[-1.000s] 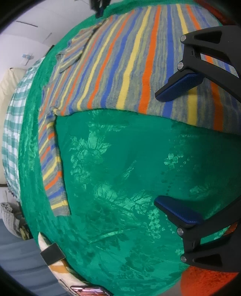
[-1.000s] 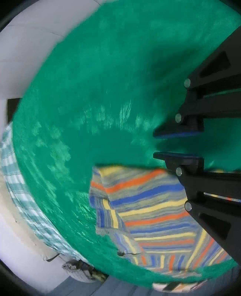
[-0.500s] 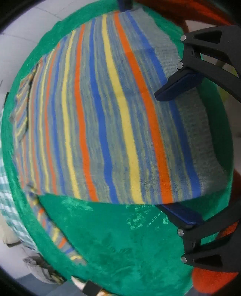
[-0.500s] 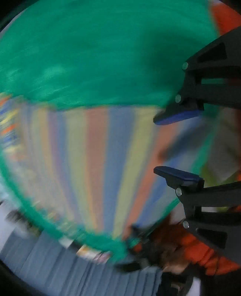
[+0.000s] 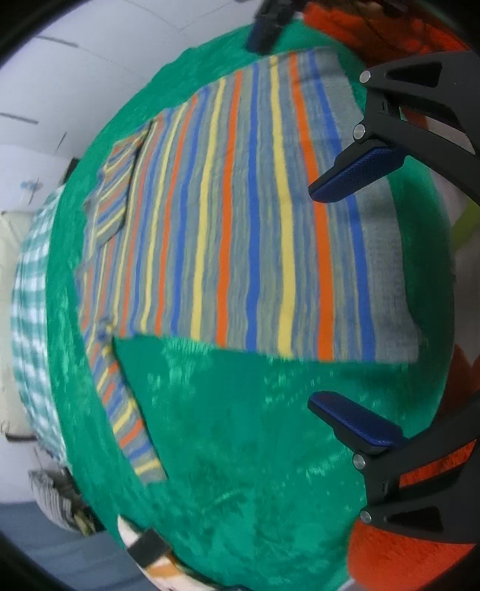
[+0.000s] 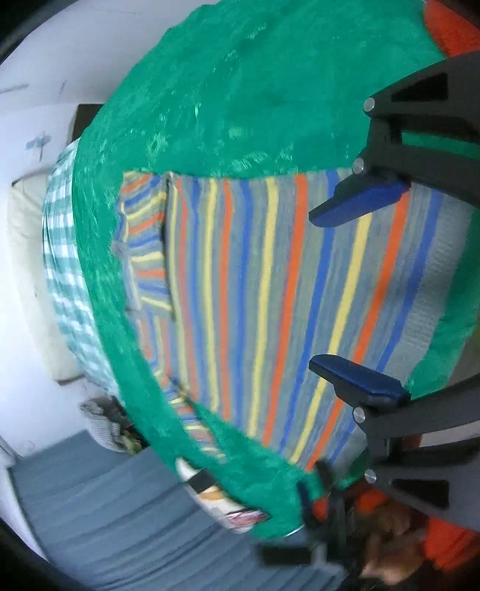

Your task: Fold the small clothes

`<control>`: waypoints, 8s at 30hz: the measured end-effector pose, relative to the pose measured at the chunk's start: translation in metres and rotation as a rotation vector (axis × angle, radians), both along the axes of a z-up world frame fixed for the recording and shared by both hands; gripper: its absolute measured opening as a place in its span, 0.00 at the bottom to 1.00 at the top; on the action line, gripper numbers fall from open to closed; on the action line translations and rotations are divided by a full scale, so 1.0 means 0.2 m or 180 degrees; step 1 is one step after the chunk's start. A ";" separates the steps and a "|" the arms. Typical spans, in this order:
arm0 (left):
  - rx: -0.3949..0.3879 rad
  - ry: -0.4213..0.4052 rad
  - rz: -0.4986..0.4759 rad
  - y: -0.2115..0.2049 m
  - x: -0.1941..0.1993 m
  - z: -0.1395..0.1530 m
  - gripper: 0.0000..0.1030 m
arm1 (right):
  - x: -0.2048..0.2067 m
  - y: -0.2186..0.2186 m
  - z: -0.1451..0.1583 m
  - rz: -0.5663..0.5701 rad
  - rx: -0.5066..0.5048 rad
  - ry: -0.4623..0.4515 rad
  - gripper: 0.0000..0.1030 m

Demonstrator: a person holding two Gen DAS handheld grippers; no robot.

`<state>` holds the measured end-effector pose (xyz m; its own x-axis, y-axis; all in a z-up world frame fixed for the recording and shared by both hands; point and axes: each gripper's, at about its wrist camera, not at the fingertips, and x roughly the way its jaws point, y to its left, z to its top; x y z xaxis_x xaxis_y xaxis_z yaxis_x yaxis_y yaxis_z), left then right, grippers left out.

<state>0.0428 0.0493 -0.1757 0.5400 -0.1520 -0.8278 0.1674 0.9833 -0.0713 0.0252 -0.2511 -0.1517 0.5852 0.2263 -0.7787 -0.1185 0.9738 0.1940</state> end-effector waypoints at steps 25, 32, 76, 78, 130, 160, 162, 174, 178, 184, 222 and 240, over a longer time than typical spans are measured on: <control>-0.0041 -0.0107 0.0303 0.07 0.09 -0.05 0.99 | -0.10 -0.04 -0.10 0.0081 -0.0306 -0.0181 0.73; -0.0032 -0.0046 0.0340 0.08 0.11 -0.08 0.99 | -0.10 -0.07 -0.11 0.0041 -0.0244 -0.0154 0.73; -0.0722 0.0123 0.0706 0.36 0.30 -0.02 0.99 | -0.06 -0.25 -0.14 -0.0821 -0.0884 -0.0028 0.77; -0.0756 0.0022 0.0877 0.49 0.41 0.03 0.99 | -0.06 -0.25 -0.14 -0.0811 -0.0846 -0.0036 0.77; 0.0231 -0.0325 0.0077 -0.08 0.46 0.01 0.94 | 0.09 -0.34 -0.06 -0.0655 0.0512 0.0227 0.78; -0.0125 -0.0355 0.0266 0.12 0.49 -0.25 1.00 | 1.70 -0.33 -0.18 -0.0651 0.0908 0.0565 0.29; -0.0119 -0.0358 0.0266 0.11 0.49 -0.25 1.00 | 1.61 -0.35 -0.17 -0.0677 0.1155 0.0576 0.37; -0.0142 -0.0376 0.0268 0.13 0.49 -0.25 1.00 | 1.48 -0.13 -0.19 -0.0440 0.0372 0.0645 0.17; -0.0082 -0.0359 0.0287 0.13 0.48 -0.22 0.98 | 1.15 -0.13 -0.04 -0.0101 -0.0121 0.0364 0.63; -0.0336 -0.0582 0.0161 0.04 0.27 0.06 0.99 | 0.46 -0.12 -0.05 0.0233 -0.0336 0.0124 0.75; 0.0843 -0.0098 0.0060 -0.08 -0.02 -0.10 0.99 | -0.17 -0.10 -0.05 -0.0247 -0.0900 -0.0293 0.93; 0.0973 -0.0119 0.0077 -0.08 -0.03 -0.12 0.99 | -0.16 -0.13 -0.07 -0.0311 -0.0866 -0.0243 0.93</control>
<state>0.0376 0.0324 -0.1995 0.5714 0.1143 -0.8127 0.1405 0.9620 0.2341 -0.0071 -0.2768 -0.1660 0.6531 -0.0449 -0.7559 -0.0260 0.9963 -0.0816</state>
